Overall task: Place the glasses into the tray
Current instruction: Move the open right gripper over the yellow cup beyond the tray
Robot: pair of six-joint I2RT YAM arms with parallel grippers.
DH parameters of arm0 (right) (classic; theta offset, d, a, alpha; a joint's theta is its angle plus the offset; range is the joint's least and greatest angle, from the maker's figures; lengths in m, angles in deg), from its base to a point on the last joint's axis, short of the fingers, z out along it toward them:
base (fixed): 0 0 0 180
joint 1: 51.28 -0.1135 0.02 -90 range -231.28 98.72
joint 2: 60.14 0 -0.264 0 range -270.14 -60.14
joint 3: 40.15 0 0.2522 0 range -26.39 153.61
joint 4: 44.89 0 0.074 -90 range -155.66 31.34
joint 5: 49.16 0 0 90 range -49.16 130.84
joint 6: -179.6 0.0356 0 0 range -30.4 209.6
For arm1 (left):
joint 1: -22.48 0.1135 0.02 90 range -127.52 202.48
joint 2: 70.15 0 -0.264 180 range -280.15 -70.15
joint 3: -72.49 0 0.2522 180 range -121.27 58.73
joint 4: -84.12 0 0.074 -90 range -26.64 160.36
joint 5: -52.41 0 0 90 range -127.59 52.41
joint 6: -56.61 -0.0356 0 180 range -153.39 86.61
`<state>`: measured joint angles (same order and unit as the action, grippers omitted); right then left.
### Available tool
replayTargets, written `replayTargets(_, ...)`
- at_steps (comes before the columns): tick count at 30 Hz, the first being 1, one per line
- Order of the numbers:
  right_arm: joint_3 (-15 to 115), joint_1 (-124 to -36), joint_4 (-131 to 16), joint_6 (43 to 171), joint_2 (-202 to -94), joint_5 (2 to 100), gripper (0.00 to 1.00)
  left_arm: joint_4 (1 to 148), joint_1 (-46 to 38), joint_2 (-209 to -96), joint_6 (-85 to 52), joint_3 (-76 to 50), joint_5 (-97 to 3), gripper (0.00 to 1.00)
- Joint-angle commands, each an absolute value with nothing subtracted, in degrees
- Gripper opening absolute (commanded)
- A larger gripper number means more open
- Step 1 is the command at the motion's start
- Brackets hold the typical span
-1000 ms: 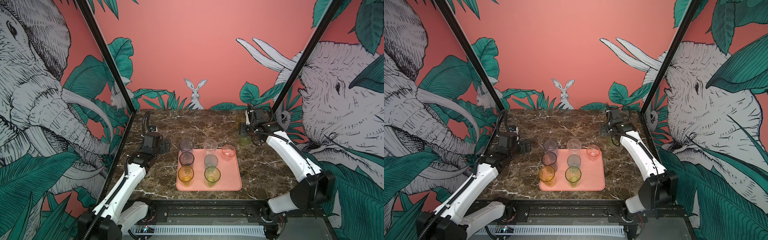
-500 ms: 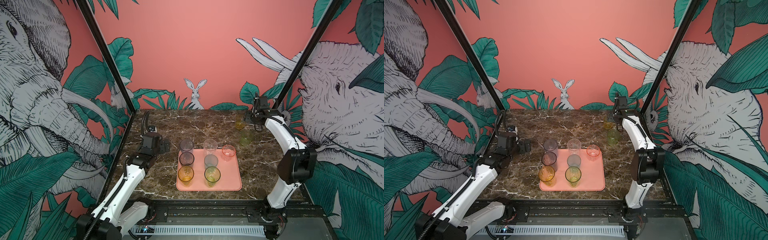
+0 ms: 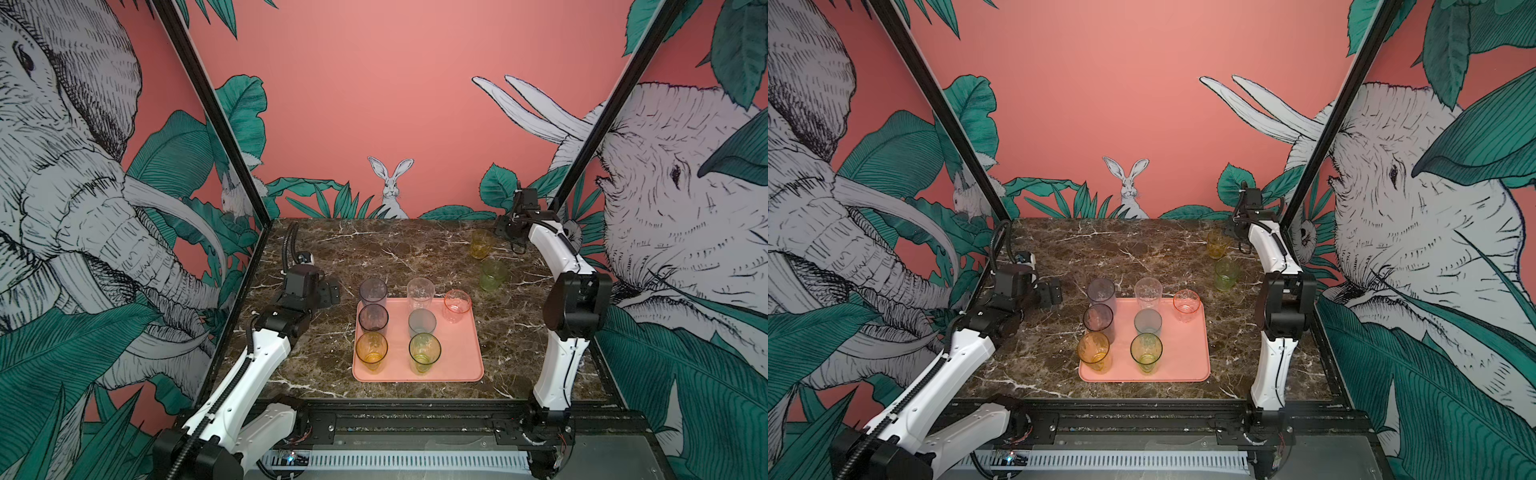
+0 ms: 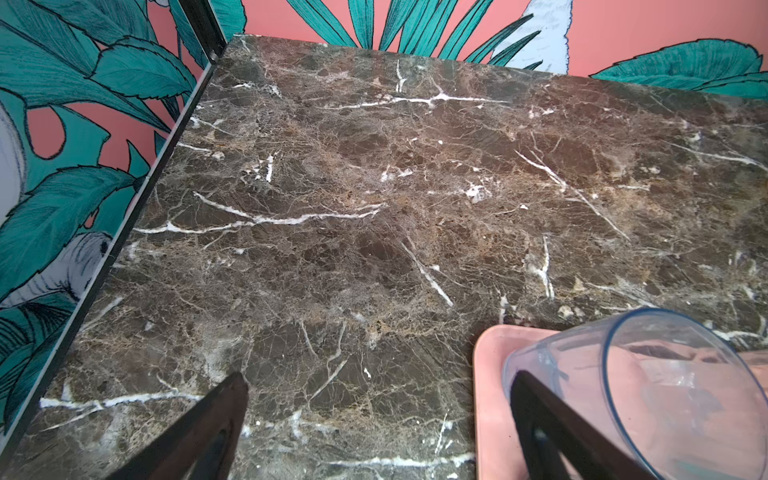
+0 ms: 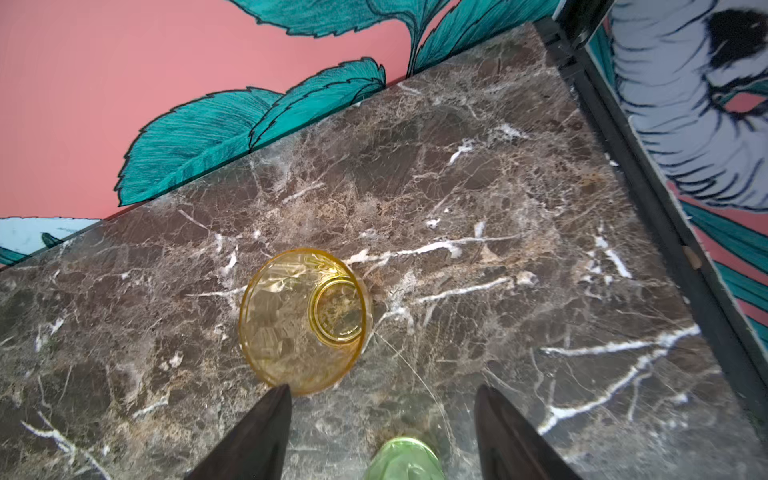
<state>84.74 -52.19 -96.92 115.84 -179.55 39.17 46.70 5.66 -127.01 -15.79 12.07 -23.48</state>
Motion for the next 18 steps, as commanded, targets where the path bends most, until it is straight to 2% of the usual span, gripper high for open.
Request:
replayTargets(1,87.5,-52.2,-98.5,116.5,-182.2,40.5,0.71,46.1,6.0,-125.8,-14.9,12.9,-23.7,0.99)
replayTargets(18,93.7,-51.7,-101.3,116.2,-189.9,41.4,0.66,45.8,6.0,-125.2,-14.3,13.3,-24.1,0.99)
